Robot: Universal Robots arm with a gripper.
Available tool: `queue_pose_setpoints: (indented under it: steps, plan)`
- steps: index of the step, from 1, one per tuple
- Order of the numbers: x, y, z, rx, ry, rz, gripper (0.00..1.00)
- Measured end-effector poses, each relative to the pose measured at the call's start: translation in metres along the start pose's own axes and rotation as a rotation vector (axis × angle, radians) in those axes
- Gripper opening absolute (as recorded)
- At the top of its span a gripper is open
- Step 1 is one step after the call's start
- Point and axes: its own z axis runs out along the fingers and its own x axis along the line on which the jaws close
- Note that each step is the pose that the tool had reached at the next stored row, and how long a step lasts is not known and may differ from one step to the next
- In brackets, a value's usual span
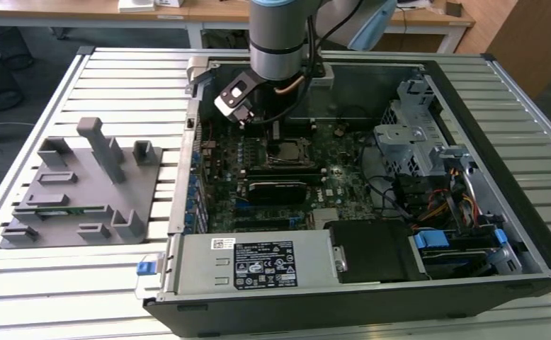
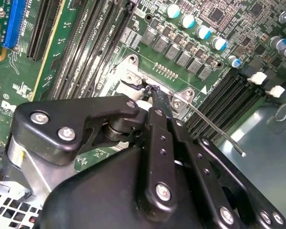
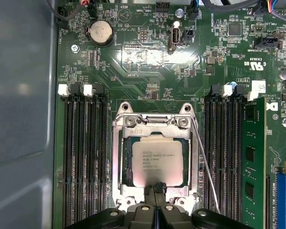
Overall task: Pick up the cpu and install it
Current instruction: 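Close the cpu cover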
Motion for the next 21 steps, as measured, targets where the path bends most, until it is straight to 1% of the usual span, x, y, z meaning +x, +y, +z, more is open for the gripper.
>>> queue_pose_setpoints:
  steps: [4, 6, 9, 16, 21]
  plan:
    - [0.0, 0.0, -0.0031, 0.0, 0.0, 0.0, 0.11]
    - [0.0001, 0.001, -0.003, 0.0006, 0.0004, 0.0, 0.11]
    - [0.0, 0.0056, -0.0031, 0.0025, 0.0001, 0.0, 0.11]
    - [-0.0002, 0.0126, -0.0029, 0.003, 0.0001, 0.0, 0.11]
    - [-0.0003, 0.0203, -0.0028, 0.0039, 0.0, 0.0, 0.11]
